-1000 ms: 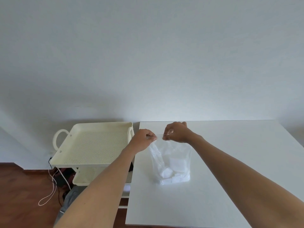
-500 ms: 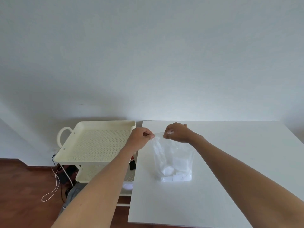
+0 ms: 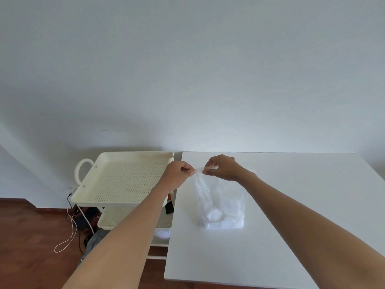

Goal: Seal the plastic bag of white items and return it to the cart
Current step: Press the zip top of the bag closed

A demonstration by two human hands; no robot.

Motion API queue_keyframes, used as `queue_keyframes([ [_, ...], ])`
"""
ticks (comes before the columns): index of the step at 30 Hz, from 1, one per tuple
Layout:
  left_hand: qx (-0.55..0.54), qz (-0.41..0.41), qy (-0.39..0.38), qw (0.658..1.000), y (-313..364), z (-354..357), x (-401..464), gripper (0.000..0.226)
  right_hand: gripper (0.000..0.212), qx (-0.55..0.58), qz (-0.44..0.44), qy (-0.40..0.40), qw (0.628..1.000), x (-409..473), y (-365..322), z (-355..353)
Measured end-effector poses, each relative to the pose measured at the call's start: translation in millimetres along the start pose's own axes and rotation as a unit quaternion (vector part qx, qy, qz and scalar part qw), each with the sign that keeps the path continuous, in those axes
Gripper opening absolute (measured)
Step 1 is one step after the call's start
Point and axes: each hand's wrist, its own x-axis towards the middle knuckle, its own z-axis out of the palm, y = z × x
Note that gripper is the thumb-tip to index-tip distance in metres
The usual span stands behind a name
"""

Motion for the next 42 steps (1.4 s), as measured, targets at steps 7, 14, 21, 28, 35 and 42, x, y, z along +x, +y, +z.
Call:
queue_keyframes([
  [7,0.043,0.035,-0.017,0.998,-3,1,0,0.008,0.024,0.025,-0.003,0.021,0.999,-2,0,-1],
  [14,0.054,0.041,-0.023,0.997,-10,-10,5,0.011,0.023,0.019,-0.003,0.007,1.0,-6,2,-9],
  [21,0.058,0.034,-0.031,0.997,-12,-12,6,0.013,0.024,0.044,0.019,0.008,0.999,-6,12,-15],
  [28,0.063,0.035,-0.027,0.997,-8,-12,9,0.013,0.024,0.043,0.026,0.004,0.999,-7,20,-20],
  [35,0.068,0.039,-0.019,0.997,-5,-9,10,0.013,0.024,0.054,0.028,0.007,0.998,-9,27,-24],
  [42,0.065,0.028,-0.017,0.997,0,-9,12,0.016,0.025,0.061,0.021,0.015,0.998,-9,29,-24],
])
